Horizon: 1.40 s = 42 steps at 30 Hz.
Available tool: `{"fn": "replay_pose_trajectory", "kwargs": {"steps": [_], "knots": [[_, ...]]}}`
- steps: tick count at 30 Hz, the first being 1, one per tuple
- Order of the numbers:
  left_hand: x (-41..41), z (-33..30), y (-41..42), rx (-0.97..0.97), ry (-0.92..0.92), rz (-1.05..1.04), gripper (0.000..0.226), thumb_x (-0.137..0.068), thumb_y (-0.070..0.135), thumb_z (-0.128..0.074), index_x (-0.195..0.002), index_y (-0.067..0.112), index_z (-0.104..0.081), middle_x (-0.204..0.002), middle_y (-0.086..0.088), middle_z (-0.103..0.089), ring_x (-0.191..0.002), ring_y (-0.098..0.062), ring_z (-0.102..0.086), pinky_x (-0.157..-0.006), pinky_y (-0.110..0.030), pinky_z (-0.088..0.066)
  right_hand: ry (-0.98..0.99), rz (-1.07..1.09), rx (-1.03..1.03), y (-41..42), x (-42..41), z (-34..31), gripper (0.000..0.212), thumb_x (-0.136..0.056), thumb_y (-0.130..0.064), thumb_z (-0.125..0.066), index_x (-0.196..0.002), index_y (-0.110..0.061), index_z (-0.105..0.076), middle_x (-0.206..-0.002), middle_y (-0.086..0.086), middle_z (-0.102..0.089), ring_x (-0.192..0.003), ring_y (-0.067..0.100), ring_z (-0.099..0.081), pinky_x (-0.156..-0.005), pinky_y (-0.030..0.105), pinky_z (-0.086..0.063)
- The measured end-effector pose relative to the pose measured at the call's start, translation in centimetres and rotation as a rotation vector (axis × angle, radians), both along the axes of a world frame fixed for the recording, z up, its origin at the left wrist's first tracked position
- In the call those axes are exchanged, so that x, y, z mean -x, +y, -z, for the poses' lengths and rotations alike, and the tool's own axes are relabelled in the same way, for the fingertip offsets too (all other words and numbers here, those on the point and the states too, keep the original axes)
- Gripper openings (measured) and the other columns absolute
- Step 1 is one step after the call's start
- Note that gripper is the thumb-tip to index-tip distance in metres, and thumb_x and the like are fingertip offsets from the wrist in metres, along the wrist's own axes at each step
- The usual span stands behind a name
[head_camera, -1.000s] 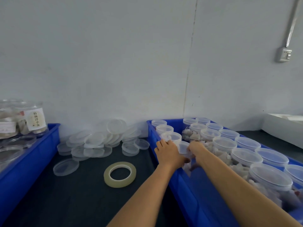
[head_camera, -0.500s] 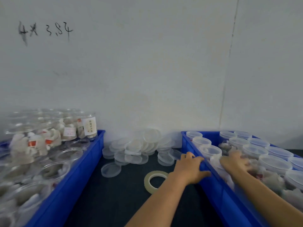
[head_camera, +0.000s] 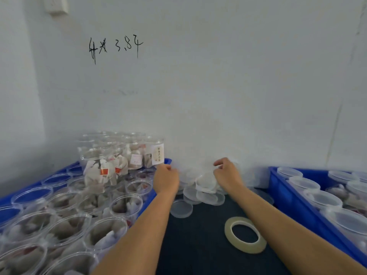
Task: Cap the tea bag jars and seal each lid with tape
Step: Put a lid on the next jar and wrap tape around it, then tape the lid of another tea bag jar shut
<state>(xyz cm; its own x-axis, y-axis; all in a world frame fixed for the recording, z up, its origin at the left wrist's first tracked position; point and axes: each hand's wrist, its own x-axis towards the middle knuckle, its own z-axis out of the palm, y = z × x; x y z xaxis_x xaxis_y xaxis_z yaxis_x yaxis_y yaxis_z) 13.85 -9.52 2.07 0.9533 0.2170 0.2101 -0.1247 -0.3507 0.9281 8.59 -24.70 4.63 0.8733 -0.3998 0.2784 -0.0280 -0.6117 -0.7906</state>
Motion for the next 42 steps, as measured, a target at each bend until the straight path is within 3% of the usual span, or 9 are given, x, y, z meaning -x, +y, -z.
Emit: {"fn": "replay_pose_trajectory", "kwargs": {"steps": [4,12,18,23,24,28,32,37,42], "knots": [[-3.3,1.4,1.4,0.101,0.031,-0.12,0.036,-0.088,0.007,-0.055,-0.123,-0.004,-0.055,-0.128,-0.02,-0.058,-0.113,-0.039,-0.057,-0.092,-0.051,-0.051,0.072,-0.13,-0.212,3.7,-5.2,1.2,0.031,-0.088,-0.001,-0.043,-0.114,-0.011,-0.055,-0.093,0.002,-0.054,-0.076,0.016,-0.05,-0.06,0.025,-0.04],[-8.6,1.0,-0.2,0.36,0.033,-0.424,0.049,-0.088,0.006,-0.063,-0.133,0.0,-0.043,-0.139,-0.027,-0.041,-0.127,-0.042,-0.04,-0.105,-0.053,-0.038,0.138,-0.207,-0.522,7.5,-13.2,1.6,0.035,-0.088,0.004,-0.04,-0.12,0.011,-0.053,-0.125,0.032,-0.053,-0.119,0.043,-0.05,-0.1,0.052,-0.043],[-10.6,0.7,-1.2,0.347,0.008,-0.474,0.058,-0.089,0.004,-0.06,-0.142,0.002,-0.035,-0.147,-0.024,-0.034,-0.134,-0.041,-0.033,-0.106,-0.045,-0.031,0.086,-0.351,-0.647,9.4,-17.4,1.3,0.028,-0.094,0.0,-0.043,-0.119,0.002,-0.055,-0.118,0.018,-0.054,-0.094,0.017,-0.05,-0.082,0.031,-0.049],[-11.8,1.3,-1.2,0.266,0.0,-0.47,0.063,-0.088,0.006,-0.059,-0.144,0.003,-0.031,-0.149,-0.024,-0.031,-0.135,-0.039,-0.031,-0.109,-0.045,-0.025,0.064,-0.375,-0.681,11.1,-19.2,0.5,0.028,-0.095,0.002,-0.038,-0.099,0.029,-0.045,-0.109,0.053,-0.041,-0.094,0.025,-0.04,-0.068,0.039,-0.039],[-12.0,1.3,-1.3,0.236,0.015,-0.46,0.064,-0.088,0.007,-0.058,-0.145,0.003,-0.029,-0.15,-0.024,-0.03,-0.135,-0.04,-0.031,-0.108,-0.046,-0.025,0.066,-0.396,-0.706,11.1,-19.7,0.6,0.033,-0.097,0.001,-0.035,-0.103,0.033,-0.04,-0.11,0.056,-0.038,-0.12,0.06,-0.03,-0.069,0.041,-0.044],[-13.3,1.7,-0.6,0.137,0.062,-0.407,0.069,-0.088,0.012,-0.058,-0.147,0.004,-0.024,-0.15,-0.024,-0.029,-0.134,-0.042,-0.033,-0.107,-0.05,-0.029,0.084,-0.487,-0.839,10.5,-20.5,1.2,0.045,-0.104,-0.019,-0.027,-0.112,0.013,-0.057,-0.095,0.024,-0.063,-0.07,0.021,-0.059,-0.073,0.033,-0.054],[-14.0,1.6,-0.2,0.093,0.09,-0.391,0.069,-0.089,0.013,-0.056,-0.149,0.006,-0.023,-0.153,-0.019,-0.03,-0.139,-0.038,-0.031,-0.11,-0.05,-0.026,0.091,-0.477,-0.871,11.2,-20.9,1.3,0.049,-0.106,-0.025,-0.026,-0.123,0.013,-0.052,-0.091,0.017,-0.058,-0.074,0.017,-0.051,-0.074,0.031,-0.047],[-13.7,1.5,-0.5,-0.003,-0.038,-0.363,0.068,-0.087,0.009,-0.058,-0.148,0.008,-0.028,-0.148,-0.021,-0.035,-0.133,-0.038,-0.038,-0.109,-0.051,-0.034,0.09,-0.536,-0.927,10.9,-20.3,1.4,0.027,-0.098,-0.016,-0.029,-0.072,-0.015,-0.038,-0.072,0.006,-0.036,-0.063,0.016,-0.035,-0.059,0.028,-0.033],[-11.6,0.8,-1.6,0.078,-0.198,-0.285,0.072,-0.085,0.014,-0.068,-0.147,0.015,-0.031,-0.138,-0.019,-0.036,-0.116,-0.036,-0.05,-0.086,-0.041,-0.044,-0.135,-0.464,-0.772,8.6,-18.3,1.2,0.022,-0.105,-0.022,-0.029,-0.114,-0.005,-0.04,-0.108,0.014,-0.046,-0.092,0.02,-0.048,-0.074,0.028,-0.046]]}}
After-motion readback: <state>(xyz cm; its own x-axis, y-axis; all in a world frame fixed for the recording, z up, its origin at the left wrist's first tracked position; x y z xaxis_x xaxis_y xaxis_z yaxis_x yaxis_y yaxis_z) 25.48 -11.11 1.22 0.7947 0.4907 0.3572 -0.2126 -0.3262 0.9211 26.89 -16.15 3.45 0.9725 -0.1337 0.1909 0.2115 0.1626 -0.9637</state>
